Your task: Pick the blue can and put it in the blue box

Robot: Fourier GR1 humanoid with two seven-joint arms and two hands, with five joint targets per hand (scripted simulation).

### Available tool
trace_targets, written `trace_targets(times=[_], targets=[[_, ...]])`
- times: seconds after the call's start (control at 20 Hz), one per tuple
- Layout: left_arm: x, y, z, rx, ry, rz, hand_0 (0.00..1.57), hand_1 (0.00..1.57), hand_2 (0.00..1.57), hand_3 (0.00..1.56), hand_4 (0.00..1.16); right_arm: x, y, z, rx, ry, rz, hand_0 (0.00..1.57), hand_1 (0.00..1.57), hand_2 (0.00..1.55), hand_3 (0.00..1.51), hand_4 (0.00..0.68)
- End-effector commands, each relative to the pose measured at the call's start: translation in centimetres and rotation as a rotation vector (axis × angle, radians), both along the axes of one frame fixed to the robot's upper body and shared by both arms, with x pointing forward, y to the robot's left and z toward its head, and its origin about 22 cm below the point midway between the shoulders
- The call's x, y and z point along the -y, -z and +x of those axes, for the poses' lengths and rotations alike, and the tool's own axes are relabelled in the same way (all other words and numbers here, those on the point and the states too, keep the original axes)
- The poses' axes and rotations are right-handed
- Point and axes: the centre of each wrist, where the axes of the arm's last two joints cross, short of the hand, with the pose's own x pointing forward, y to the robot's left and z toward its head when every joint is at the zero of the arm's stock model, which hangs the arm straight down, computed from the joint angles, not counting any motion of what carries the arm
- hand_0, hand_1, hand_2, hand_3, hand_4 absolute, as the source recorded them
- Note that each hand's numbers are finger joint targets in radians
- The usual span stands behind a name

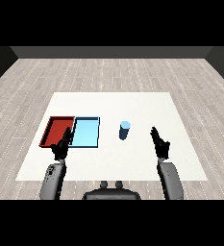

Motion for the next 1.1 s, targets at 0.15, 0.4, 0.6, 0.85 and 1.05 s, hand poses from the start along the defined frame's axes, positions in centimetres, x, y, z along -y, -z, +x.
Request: trace_targets(times=[0.15, 0.4, 0.6, 0.85, 1.05], targets=[[-0.1, -1.1, 0.8, 0.035, 0.026, 0.008, 0.0, 0.0, 0.0, 0.0, 0.0, -0.7, -1.8, 5.6, 0.045, -0.012, 0.023, 0.0, 0.0, 0.0, 0.0, 0.0], [1.3, -3.6, 1.0, 0.415, 0.096, -0.107, 0.0, 0.0, 0.0, 0.0, 0.0, -2.4, -4.2, 6.9, 0.286, -0.15, 0.236, 0.0, 0.0, 0.0, 0.0, 0.0], [-0.8, -1.5, 0.0, 0.457, 0.094, -0.111, 0.0, 0.0, 0.0, 0.0, 0.0, -1.7, -2.4, 9.0, 0.292, -0.161, 0.244, 0.0, 0.0, 0.0, 0.0, 0.0], [-2.0, -1.5, -0.4, 0.461, 0.113, -0.106, 0.0, 0.0, 0.0, 0.0, 0.0, -0.8, -1.0, 9.1, 0.284, -0.151, 0.254, 0.0, 0.0, 0.0, 0.0, 0.0], [0.7, -1.3, 2.0, 0.45, 0.105, -0.118, 0.0, 0.0, 0.0, 0.0, 0.0, -1.6, -2.8, 8.8, 0.293, -0.191, 0.255, 0.0, 0.0, 0.0, 0.0, 0.0]])
